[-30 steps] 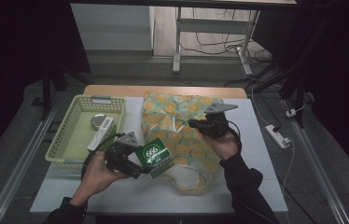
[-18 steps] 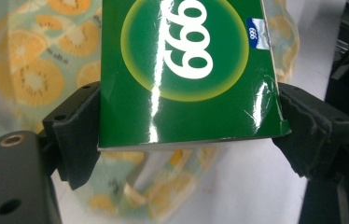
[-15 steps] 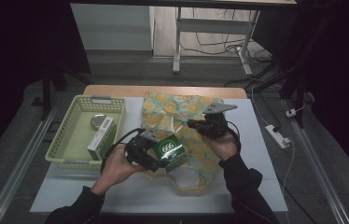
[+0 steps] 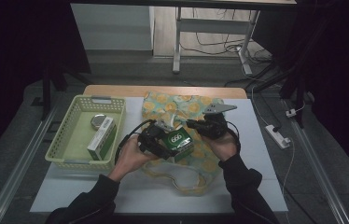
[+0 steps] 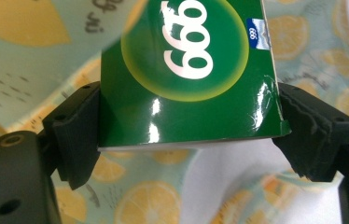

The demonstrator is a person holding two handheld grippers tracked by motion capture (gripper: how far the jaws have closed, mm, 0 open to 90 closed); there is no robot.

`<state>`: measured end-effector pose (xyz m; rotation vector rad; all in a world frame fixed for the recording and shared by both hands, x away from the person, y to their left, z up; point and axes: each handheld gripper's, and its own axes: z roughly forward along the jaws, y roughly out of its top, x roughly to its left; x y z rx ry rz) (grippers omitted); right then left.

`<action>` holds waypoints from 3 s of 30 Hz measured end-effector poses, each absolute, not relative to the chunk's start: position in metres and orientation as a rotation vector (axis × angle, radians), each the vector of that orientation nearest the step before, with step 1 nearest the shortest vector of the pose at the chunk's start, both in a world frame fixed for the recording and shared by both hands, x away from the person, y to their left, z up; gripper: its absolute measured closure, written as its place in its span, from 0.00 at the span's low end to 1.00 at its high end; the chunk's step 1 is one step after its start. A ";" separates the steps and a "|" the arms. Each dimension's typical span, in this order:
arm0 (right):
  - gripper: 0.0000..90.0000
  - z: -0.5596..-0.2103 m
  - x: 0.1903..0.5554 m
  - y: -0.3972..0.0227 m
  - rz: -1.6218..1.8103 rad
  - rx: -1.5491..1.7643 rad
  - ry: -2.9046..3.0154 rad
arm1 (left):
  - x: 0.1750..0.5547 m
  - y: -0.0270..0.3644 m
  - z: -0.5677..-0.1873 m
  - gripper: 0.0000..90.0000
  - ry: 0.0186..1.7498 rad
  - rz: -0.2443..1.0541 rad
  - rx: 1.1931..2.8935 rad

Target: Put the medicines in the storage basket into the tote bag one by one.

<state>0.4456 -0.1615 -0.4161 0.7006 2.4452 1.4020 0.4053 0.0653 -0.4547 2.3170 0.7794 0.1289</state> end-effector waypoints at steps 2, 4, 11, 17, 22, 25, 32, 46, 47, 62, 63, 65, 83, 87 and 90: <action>1.00 -0.416 0.445 -0.161 1.403 0.699 2.446 | 0.410 0.065 -0.456 0.18 0.791 0.132 2.315; 1.00 -0.416 0.445 -0.161 1.406 0.697 2.444 | 0.416 0.064 -0.457 0.18 0.809 0.146 2.321; 1.00 -0.416 0.443 -0.158 1.405 0.685 2.448 | 0.435 0.064 -0.465 0.18 0.885 0.158 2.323; 1.00 -0.416 0.442 -0.156 1.402 0.681 2.454 | 0.449 0.065 -0.471 0.18 0.944 0.170 2.299; 1.00 -0.418 0.442 -0.154 1.395 0.677 2.468 | 0.460 0.066 -0.473 0.18 0.992 0.199 2.287; 1.00 -0.419 0.442 -0.154 1.393 0.679 2.470 | 0.466 0.065 -0.474 0.18 1.018 0.221 2.274; 1.00 -0.420 0.444 -0.155 1.392 0.689 2.470 | 0.477 0.064 -0.478 0.18 1.052 0.288 2.250; 1.00 -0.424 0.447 -0.156 1.378 0.711 2.474 | 0.485 0.064 -0.485 0.15 1.055 0.306 2.179; 1.00 -0.424 0.448 -0.157 1.377 0.715 2.473 | 0.485 0.064 -0.485 0.13 1.062 0.300 2.174; 1.00 -0.424 0.450 -0.160 1.379 0.724 2.470 | 0.452 0.072 -0.461 0.02 0.950 0.244 2.185; 1.00 -0.425 0.450 -0.160 1.380 0.724 2.470 | 0.449 0.074 -0.459 0.02 0.945 0.237 2.181; 1.00 -0.425 0.450 -0.160 1.379 0.723 2.471 | 0.443 0.076 -0.456 0.01 0.932 0.235 2.166; 1.00 -0.424 0.448 -0.159 1.378 0.717 2.473 | 0.407 0.118 -0.448 0.00 0.892 0.215 2.098; 1.00 -0.424 0.448 -0.159 1.377 0.717 2.472 | 0.400 0.129 -0.448 0.00 0.909 0.216 2.081; 1.00 -0.424 0.448 -0.159 1.380 0.718 2.471 | 0.396 0.137 -0.449 0.00 0.909 0.209 2.067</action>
